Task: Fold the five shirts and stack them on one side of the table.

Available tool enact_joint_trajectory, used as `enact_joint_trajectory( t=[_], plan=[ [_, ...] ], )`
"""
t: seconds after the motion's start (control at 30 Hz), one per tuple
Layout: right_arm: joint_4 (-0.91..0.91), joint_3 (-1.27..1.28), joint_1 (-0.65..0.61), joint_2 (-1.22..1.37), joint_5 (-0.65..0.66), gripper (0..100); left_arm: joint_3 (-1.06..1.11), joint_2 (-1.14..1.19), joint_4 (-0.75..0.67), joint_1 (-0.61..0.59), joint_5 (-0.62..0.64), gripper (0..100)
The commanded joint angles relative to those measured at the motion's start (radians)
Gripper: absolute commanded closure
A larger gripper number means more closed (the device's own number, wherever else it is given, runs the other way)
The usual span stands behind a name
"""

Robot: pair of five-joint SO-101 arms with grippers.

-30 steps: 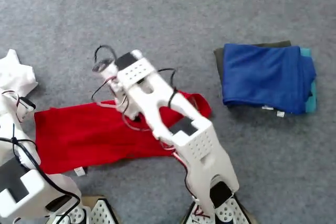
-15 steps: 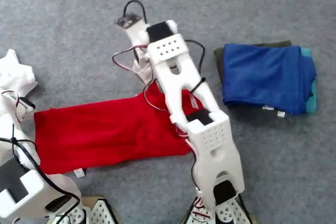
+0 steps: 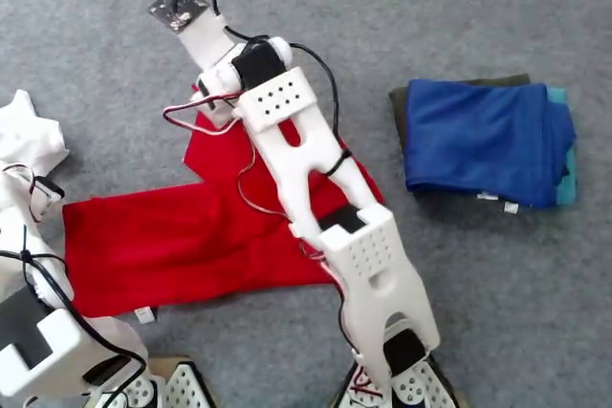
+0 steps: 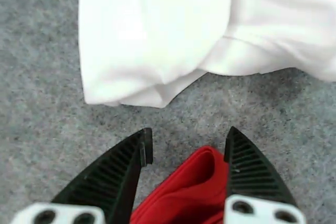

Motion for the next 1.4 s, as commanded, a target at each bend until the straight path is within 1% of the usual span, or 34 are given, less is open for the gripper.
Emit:
enact_joint_trajectory(
  t=[0.0,0.1,0.33,0.37,0.43,0.57,0.63,0.73,0.87,1.13,1.37],
  plan=[
    [-0.129,0.013,0.084,0.068,-0.005,98.4,-0.039,-0.008,0.0,-0.01,0.005,76],
    [-0.163,-0.008,0.137,0.163,0.0,98.4,-0.039,-0.008,-0.002,-0.01,0.005,76],
    [-0.155,-0.17,0.219,0.352,0.0,97.8,-0.038,-0.006,-0.002,-0.004,0.005,76],
    [-0.152,-0.194,0.229,0.371,0.0,96.4,-0.038,-0.006,-0.003,-0.004,0.005,76],
    [-0.129,-0.243,0.244,0.398,0.0,89.6,-0.038,-0.006,-0.003,-0.002,0.003,76],
    [-0.038,-0.361,0.25,0.423,0.0,71.3,-0.038,-0.006,-0.003,-0.002,0.003,76],
    [-0.009,-0.42,0.244,0.424,0.0,67.6,-0.038,-0.006,-0.003,-0.002,0.003,76],
    [-0.006,-0.475,0.229,0.426,0.0,69.7,-0.038,-0.006,-0.003,-0.002,0.003,76],
    [-0.025,-0.466,0.203,0.423,-0.002,74.7,-0.038,-0.006,-0.003,-0.002,0.003,76],
    [-0.031,-0.414,0.163,0.426,0.0,74.7,-0.036,-0.005,-0.003,-0.001,0.003,76],
    [-0.16,-0.294,0.164,0.427,0.0,74.7,-0.019,-0.006,-0.003,0.025,0.003,76]
  ],
)
